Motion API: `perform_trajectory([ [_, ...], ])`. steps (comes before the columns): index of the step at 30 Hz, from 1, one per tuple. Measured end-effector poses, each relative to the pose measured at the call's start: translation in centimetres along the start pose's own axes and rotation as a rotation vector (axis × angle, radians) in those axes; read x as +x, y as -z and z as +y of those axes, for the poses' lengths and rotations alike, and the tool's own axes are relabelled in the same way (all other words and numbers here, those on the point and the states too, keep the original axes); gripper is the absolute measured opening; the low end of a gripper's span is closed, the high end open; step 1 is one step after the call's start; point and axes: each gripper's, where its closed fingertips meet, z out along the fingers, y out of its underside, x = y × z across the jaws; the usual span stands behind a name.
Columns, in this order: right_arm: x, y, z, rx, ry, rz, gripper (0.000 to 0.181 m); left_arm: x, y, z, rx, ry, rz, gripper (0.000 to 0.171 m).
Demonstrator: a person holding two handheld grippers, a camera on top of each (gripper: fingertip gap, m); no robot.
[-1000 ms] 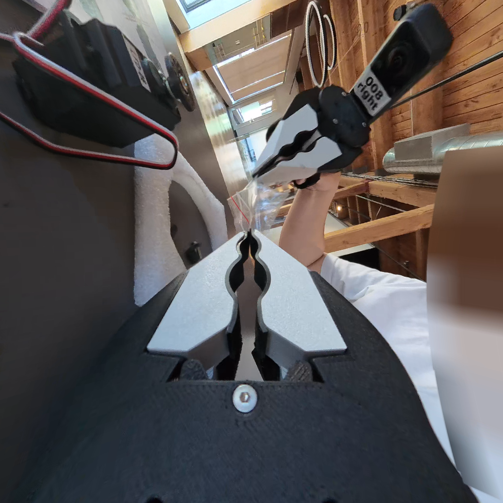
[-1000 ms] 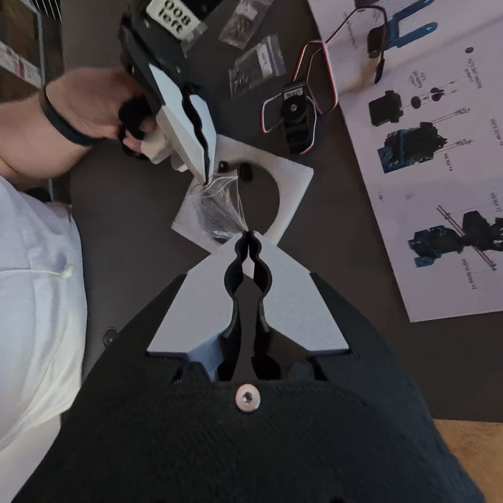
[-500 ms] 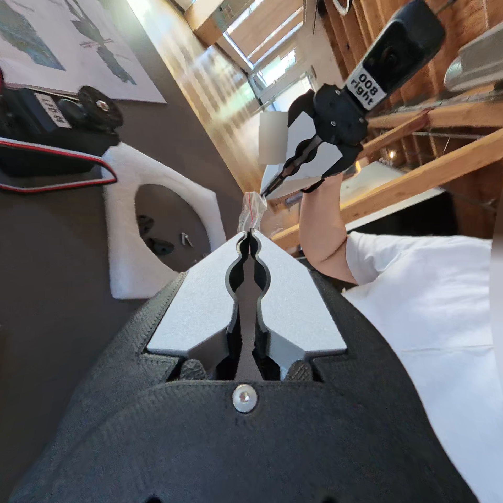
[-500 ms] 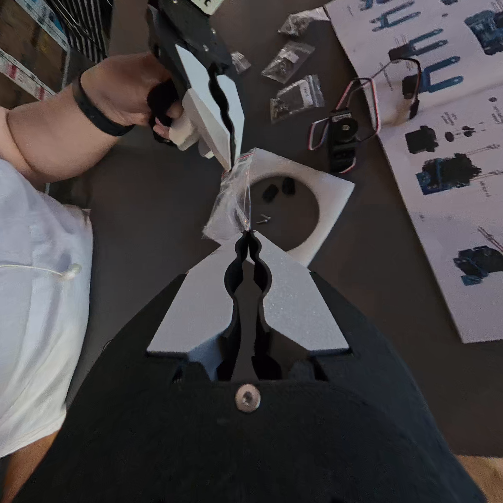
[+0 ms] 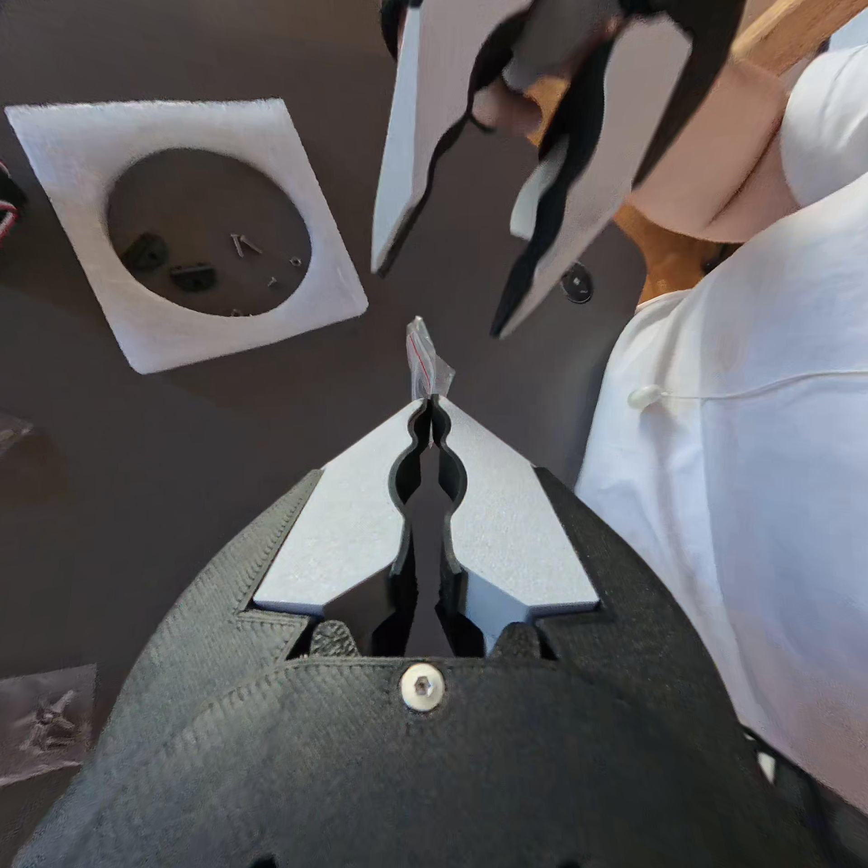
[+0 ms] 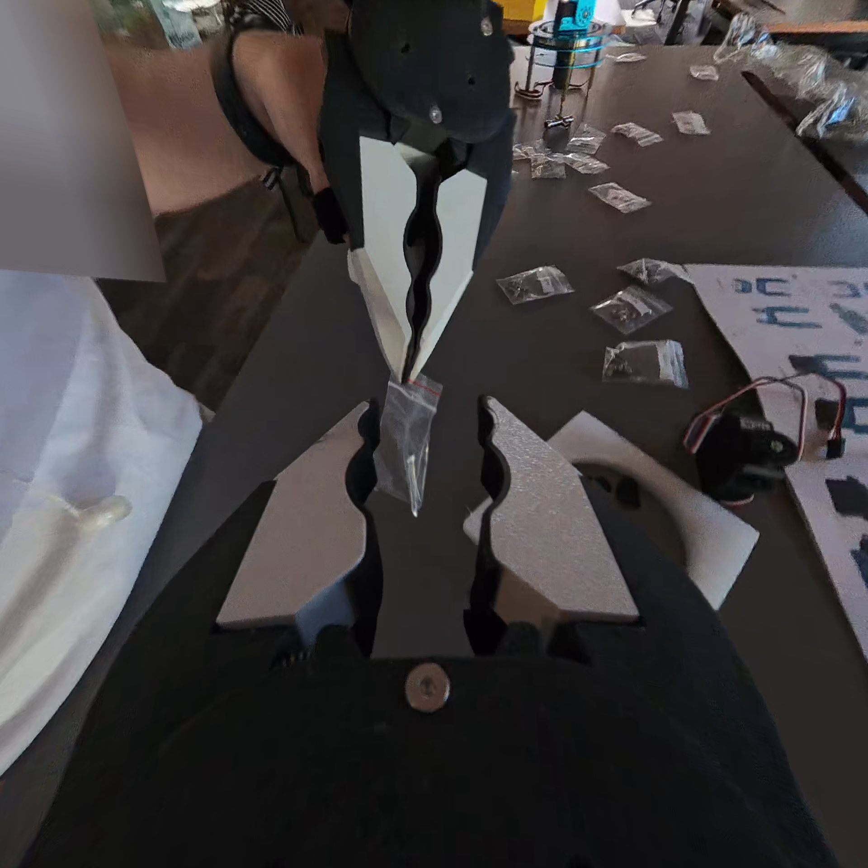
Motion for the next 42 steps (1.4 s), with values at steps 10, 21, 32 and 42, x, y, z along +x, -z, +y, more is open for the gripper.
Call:
perform_trajectory([
  [10,-2.2,-1.2,0.3,0.072,-0.139,-0.028,0.016,2.2,-0.9,1.4,-0.094,-0.072,-0.029,0.000],
  [21,-3.5,-1.1,2.4,0.049,-0.310,-0.234,0.000,2.7,-1.7,0.9,-0.123,-0.135,-0.001,0.000],
  [32,-1.6,1.9,2.0,0.299,-0.435,-0.061,0.000,0.3,2.7,-1.6,0.432,0.130,-0.046,0.010],
  [42,-1.1,1.8,1.2,0.372,-0.501,-0.120,0.000,0.7,-0.5,-1.8,0.534,0.137,0.101,0.000],
])
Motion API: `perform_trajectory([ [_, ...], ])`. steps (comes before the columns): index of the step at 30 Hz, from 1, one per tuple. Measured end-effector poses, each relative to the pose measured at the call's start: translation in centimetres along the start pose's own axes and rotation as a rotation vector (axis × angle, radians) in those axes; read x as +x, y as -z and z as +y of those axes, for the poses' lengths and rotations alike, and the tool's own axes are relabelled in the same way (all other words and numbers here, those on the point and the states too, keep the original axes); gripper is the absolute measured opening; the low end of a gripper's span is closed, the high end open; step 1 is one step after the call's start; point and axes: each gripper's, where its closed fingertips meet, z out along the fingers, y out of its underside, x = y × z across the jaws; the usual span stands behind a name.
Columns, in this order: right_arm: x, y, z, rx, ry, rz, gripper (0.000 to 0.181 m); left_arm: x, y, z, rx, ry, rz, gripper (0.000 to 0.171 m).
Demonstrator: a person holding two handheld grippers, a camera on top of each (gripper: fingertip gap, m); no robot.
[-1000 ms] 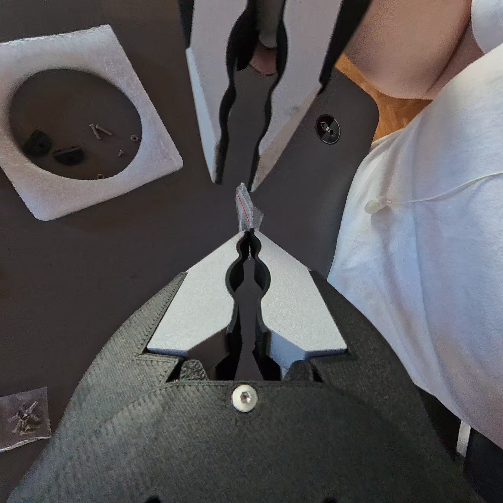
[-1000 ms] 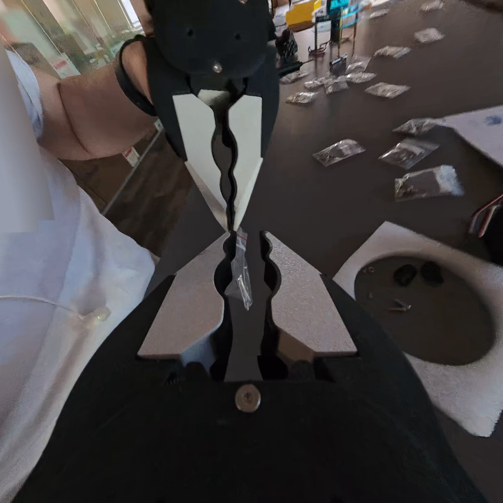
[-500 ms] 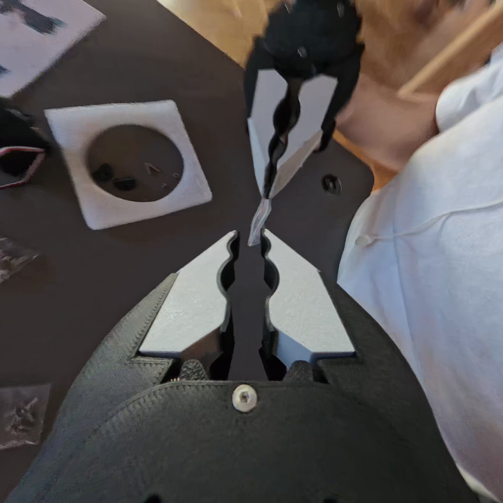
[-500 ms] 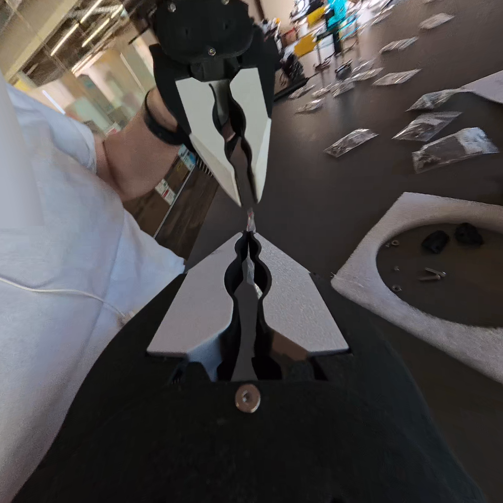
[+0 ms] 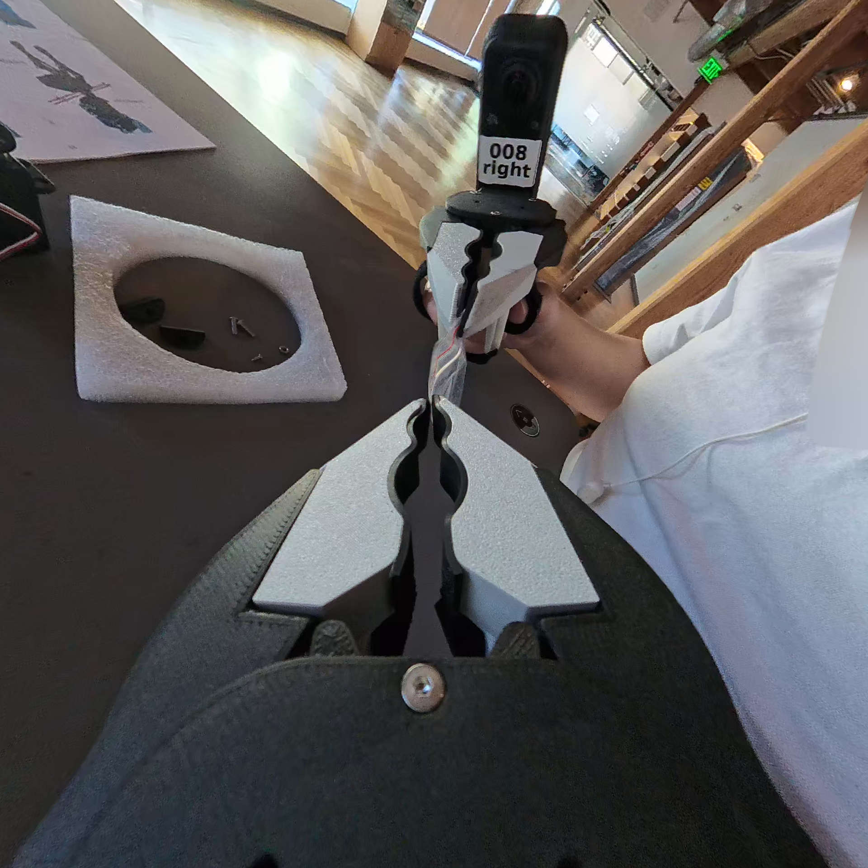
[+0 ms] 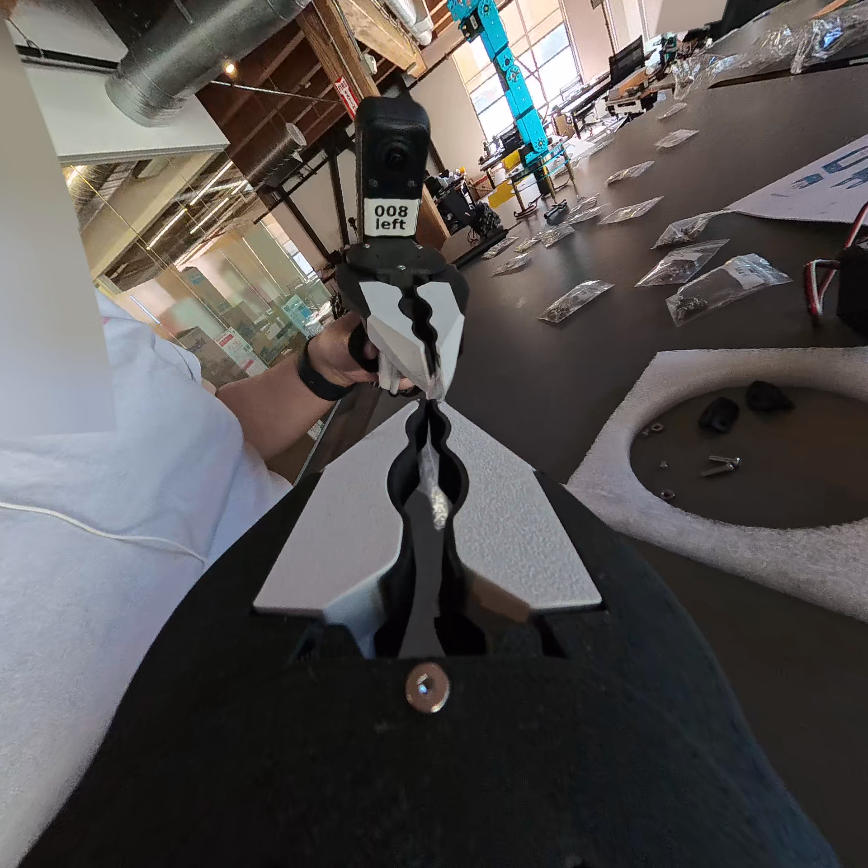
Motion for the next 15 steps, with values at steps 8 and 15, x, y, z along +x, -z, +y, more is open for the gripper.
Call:
perform_trajectory([
  [8,-0.01,-0.21,0.32,-0.012,-0.010,-0.034,0.000,-0.05,0.33,-0.07,0.049,0.008,0.052,0.000],
  [15,0.33,-0.67,0.45,-0.030,-0.007,-0.044,0.000,-0.31,0.55,0.18,0.062,-0.029,0.045,0.007],
])
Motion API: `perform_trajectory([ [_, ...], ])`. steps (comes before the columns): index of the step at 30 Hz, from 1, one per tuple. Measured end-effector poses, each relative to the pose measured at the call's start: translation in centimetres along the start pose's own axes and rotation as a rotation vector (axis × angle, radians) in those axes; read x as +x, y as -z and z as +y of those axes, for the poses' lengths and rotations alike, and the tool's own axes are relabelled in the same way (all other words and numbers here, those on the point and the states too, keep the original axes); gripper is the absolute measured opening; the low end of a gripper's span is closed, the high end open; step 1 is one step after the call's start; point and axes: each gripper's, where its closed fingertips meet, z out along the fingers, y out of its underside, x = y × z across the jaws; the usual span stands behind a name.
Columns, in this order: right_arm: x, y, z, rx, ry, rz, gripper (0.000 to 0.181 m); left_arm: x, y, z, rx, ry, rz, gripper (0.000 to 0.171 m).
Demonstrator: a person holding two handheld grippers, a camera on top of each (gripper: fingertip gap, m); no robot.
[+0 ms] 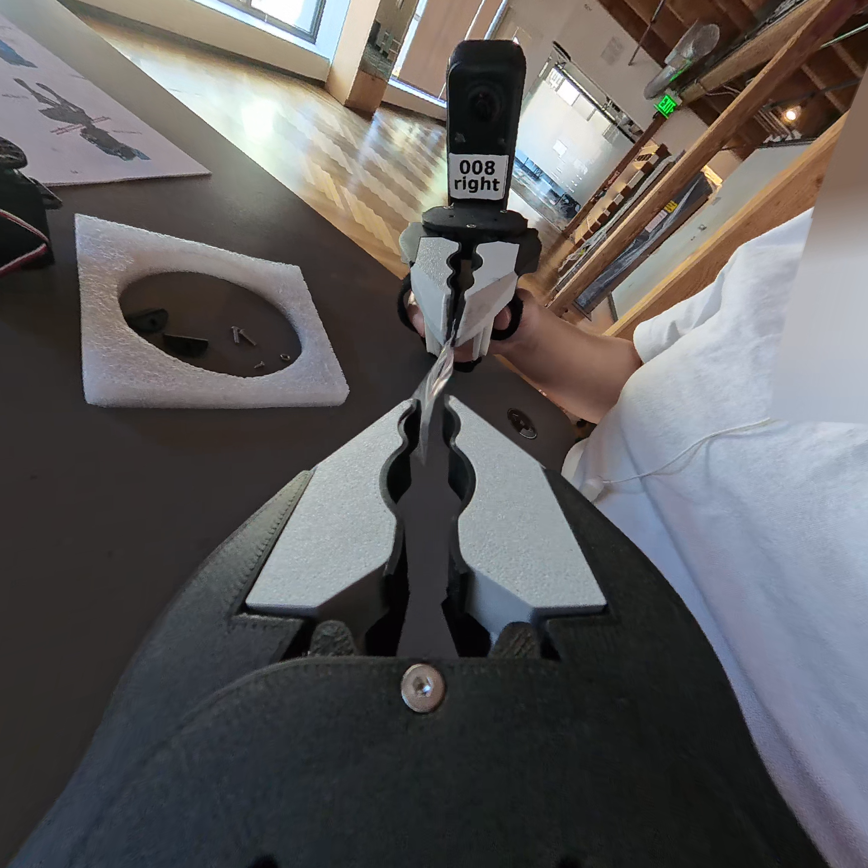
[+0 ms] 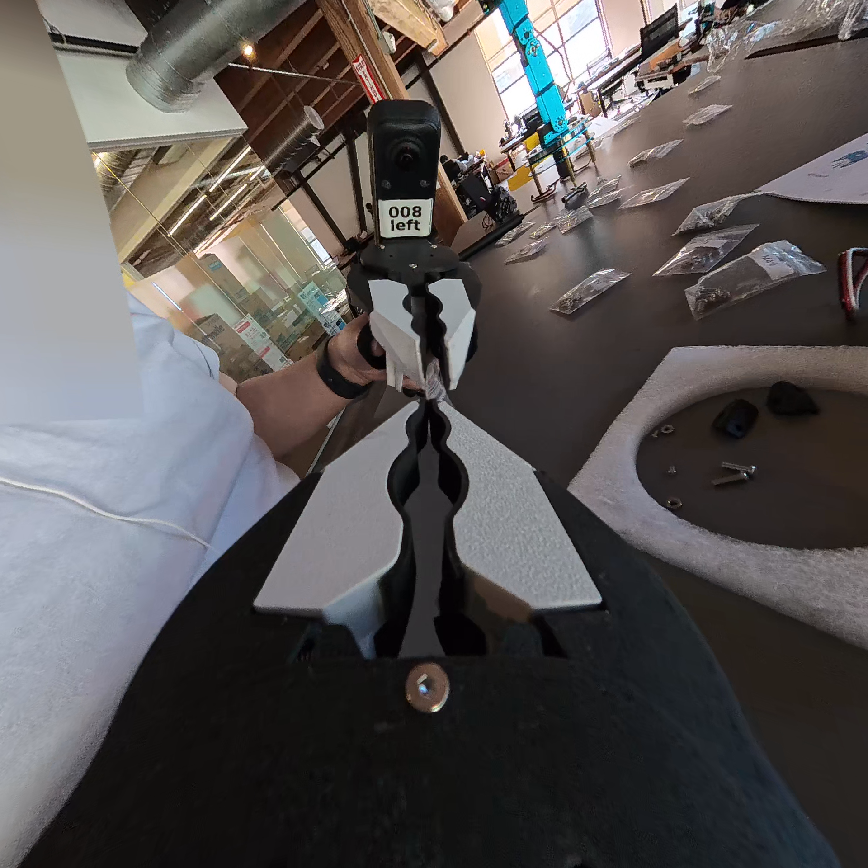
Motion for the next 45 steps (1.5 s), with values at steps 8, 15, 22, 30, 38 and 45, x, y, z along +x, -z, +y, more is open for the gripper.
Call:
perform_trajectory([
  [8,0.0,-0.5,0.1,-0.005,0.000,-0.014,0.000,0.3,0.1,0.4,-0.016,-0.046,0.002,0.000],
  [15,-0.5,-1.1,0.6,-0.055,0.049,-0.014,0.003,1.3,0.1,0.2,-0.041,-0.108,0.017,0.000],
  [22,-0.2,-1.4,1.6,-0.150,0.129,0.032,0.020,1.0,-0.7,1.2,-0.161,-0.167,-0.041,0.000],
  [30,5.2,3.0,-1.1,-0.394,0.361,0.269,0.003,0.1,1.1,0.8,-0.230,-0.190,-0.131,0.000],
  [38,9.2,2.6,2.0,-0.980,0.649,0.053,0.006,0.2,1.9,0.7,-0.277,-0.197,-0.144,0.000],
  [45,10.2,2.4,3.0,-1.162,0.676,-0.027,0.009,0.5,2.1,0.9,-0.257,-0.171,-0.141,0.000],
])
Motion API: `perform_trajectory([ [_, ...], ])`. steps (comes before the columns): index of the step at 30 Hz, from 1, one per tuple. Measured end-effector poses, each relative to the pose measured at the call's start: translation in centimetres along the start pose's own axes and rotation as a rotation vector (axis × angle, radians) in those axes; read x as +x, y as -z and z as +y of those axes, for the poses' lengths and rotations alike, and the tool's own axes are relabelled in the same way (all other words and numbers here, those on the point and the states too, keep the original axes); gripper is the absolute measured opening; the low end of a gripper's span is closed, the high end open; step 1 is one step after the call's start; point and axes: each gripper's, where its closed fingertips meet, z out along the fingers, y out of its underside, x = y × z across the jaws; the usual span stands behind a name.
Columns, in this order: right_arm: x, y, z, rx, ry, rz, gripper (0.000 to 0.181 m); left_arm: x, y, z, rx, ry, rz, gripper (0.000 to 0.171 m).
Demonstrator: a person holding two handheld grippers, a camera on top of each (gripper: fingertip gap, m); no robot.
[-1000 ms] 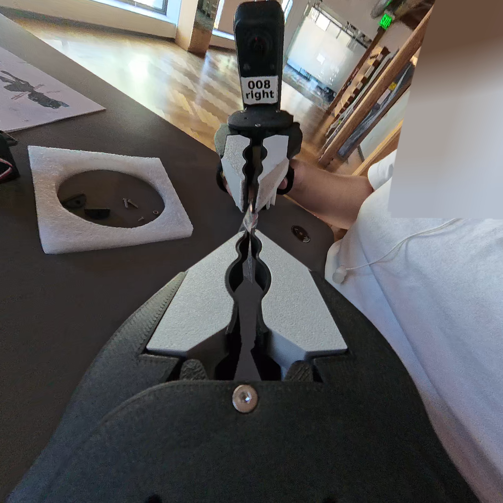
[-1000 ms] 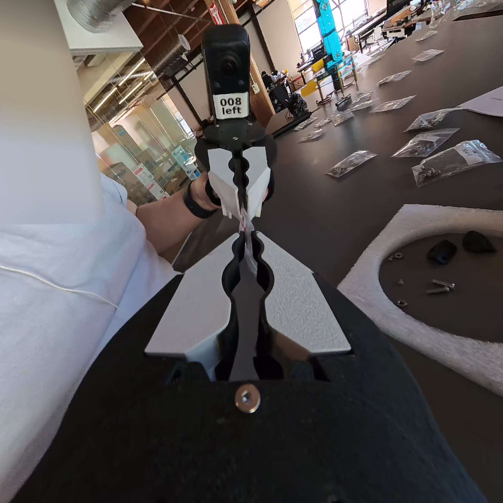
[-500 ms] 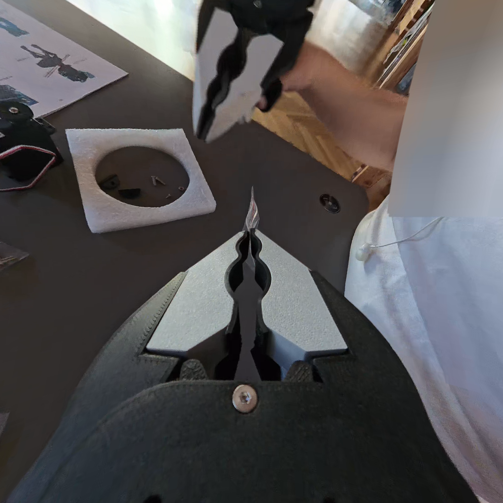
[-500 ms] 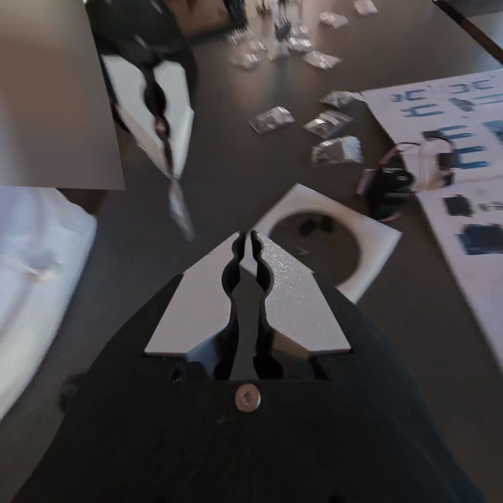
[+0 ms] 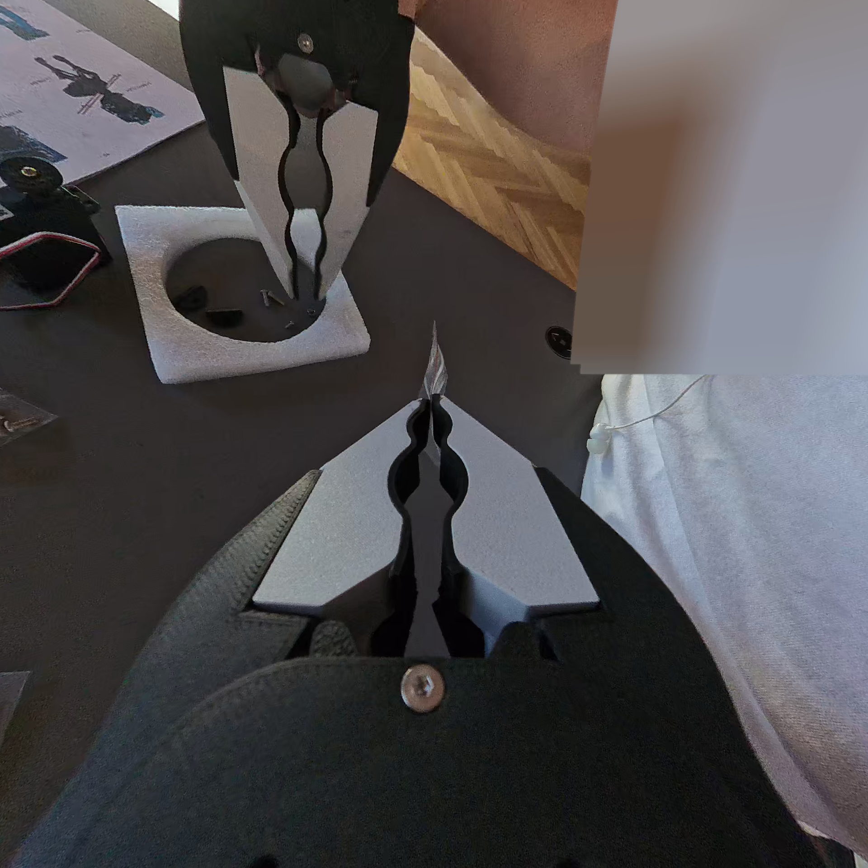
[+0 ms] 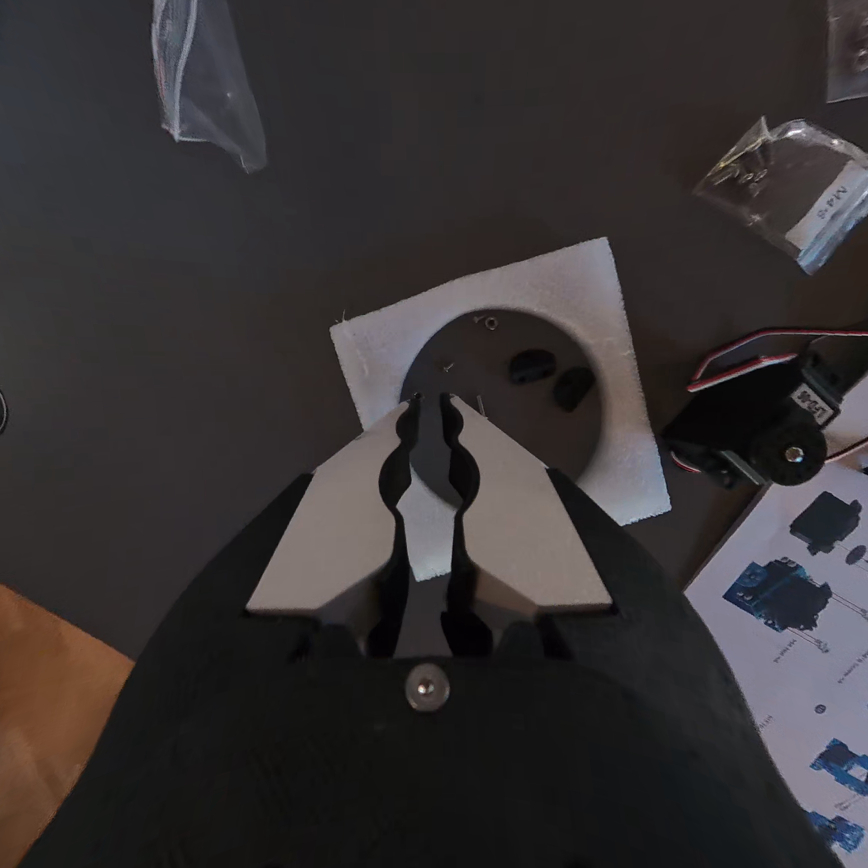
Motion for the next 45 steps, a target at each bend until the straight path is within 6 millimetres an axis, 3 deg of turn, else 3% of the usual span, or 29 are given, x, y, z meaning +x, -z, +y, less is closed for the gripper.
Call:
perform_trajectory([
  [19,-0.5,-1.0,0.2,0.013,-0.007,0.007,0.003,-1.0,-0.2,-0.3,-0.007,0.009,-0.020,0.000],
  [26,-0.3,0.8,-1.0,0.135,-0.033,0.082,0.000,-1.3,0.1,0.6,-0.056,0.036,-0.041,0.000],
  [29,-0.3,0.0,-0.1,0.098,-0.042,0.060,0.008,-1.2,0.2,0.7,-0.058,0.038,-0.032,0.000],
  [37,-0.9,-1.2,-0.3,0.075,-0.043,0.019,0.008,-1.0,0.1,0.9,-0.059,0.044,-0.024,0.000],
  [45,-0.7,-0.9,-0.5,0.105,-0.061,0.021,0.004,-1.3,0.1,1.0,-0.058,0.051,-0.026,0.000],
])
